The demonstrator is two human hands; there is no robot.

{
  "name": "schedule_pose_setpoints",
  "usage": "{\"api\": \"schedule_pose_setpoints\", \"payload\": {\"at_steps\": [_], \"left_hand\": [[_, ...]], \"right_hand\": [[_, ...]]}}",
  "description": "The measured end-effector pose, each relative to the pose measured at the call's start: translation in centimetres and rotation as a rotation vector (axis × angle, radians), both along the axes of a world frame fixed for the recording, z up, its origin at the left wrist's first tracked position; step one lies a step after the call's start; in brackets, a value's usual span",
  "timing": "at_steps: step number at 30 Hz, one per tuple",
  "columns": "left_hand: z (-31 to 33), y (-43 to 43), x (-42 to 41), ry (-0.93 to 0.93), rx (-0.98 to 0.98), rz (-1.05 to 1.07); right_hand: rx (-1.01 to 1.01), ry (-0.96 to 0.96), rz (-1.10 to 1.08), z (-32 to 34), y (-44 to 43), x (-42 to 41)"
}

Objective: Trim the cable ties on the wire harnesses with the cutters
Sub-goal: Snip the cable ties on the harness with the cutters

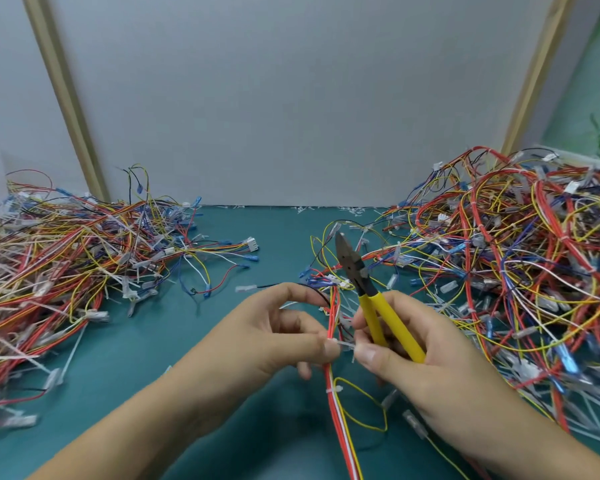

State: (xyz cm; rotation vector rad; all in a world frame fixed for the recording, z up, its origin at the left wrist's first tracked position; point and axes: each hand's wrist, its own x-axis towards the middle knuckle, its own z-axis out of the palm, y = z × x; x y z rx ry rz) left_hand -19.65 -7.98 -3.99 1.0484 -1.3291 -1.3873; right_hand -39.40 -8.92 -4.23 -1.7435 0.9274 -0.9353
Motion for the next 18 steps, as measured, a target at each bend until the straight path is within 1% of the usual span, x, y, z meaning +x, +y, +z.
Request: {"api": "schedule_pose_setpoints", "payload": {"at_steps": [2, 4, 7, 9, 11, 15, 18], "left_hand": [[0.3, 0.0, 0.5, -0.022, -0.013, -0.014], [0.6, -0.1, 0.8, -0.033, -0.035, 0.011], [1.0, -0.4, 1.2, 0.016, -0.112, 0.115], [1.1, -0.7, 1.5, 0.088, -0.165, 0.210], [1.3, -0.8, 1.8, 0.143, -0.201, 0.272], [1.2, -0.7, 1.8, 0.128, -0.238, 0.286], [1.0, -0.5, 1.5, 0.100, -0.253, 0.261]], "right_hand": [[-0.025, 0.006, -0.044, -0.1, -0.1, -0.1], [-0.096, -0.013, -0.141, 0.1, -0.2, -0.3], [-0.243, -0.030, -0.312, 1.0, -0.2, -1.0], [-0.266, -0.062, -0.325, 1.4, 0.0, -1.2], [-0.202, -0.053, -0.256, 1.4, 0.4, -1.0], [0.151, 0.018, -0.091, 0.7, 0.8, 0.2], [0.223, 0.036, -0.062, 0.5, 0.8, 0.6]]}}
